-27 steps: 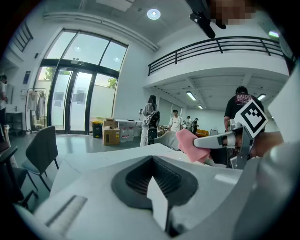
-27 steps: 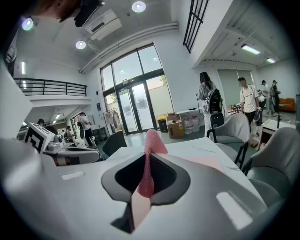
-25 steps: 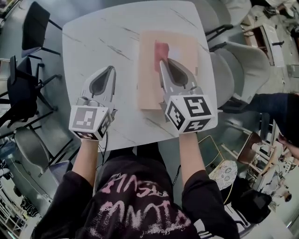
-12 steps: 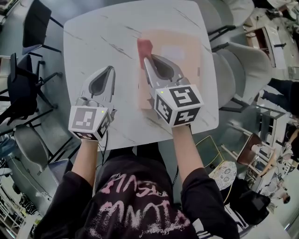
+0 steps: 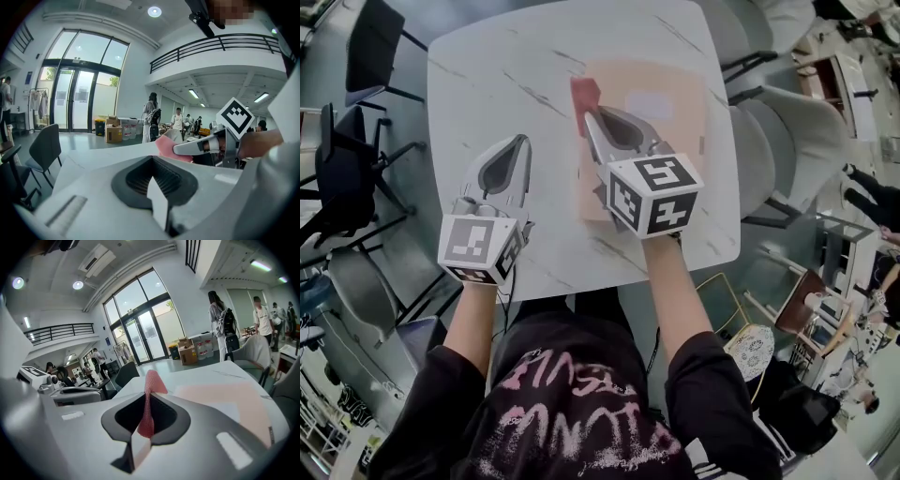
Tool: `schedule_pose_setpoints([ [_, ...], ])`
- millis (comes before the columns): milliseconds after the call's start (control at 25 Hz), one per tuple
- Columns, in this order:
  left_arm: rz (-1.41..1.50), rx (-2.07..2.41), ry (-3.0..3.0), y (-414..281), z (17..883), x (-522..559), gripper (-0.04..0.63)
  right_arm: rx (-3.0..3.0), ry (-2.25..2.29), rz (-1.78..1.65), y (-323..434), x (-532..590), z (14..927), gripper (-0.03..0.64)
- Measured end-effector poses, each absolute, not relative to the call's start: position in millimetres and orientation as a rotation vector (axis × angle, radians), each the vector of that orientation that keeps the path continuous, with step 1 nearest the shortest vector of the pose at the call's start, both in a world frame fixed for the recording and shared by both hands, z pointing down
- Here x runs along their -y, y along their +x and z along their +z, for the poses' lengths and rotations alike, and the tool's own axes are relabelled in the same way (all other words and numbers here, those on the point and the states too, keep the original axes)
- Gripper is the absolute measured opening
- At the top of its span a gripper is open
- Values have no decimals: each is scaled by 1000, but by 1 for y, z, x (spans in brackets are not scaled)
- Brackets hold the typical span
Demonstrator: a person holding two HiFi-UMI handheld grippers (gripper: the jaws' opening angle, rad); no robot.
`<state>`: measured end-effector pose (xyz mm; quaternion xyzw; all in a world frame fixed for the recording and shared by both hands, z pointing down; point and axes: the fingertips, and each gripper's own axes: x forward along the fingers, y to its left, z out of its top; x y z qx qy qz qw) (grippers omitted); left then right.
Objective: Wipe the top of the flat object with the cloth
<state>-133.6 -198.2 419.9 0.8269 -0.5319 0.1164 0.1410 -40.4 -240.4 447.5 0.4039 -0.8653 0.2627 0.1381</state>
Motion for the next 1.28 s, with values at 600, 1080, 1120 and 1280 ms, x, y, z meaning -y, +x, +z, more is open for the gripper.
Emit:
schedule_pose_setpoints([
  [600,361,1530,2353,-130,424,203,2,2371,1177,847,-14,248,479,49],
  [1080,367,1509,2366,-124,426,206,2,2240,1323,879,50,251,495,49],
  [1120,367,1507,2367,-123,426,206,2,2228,1339,880,57,251,496,49],
  [1280,366,1503,2372,-122,427,206,2,2181,1403,878,87,251,499,49],
])
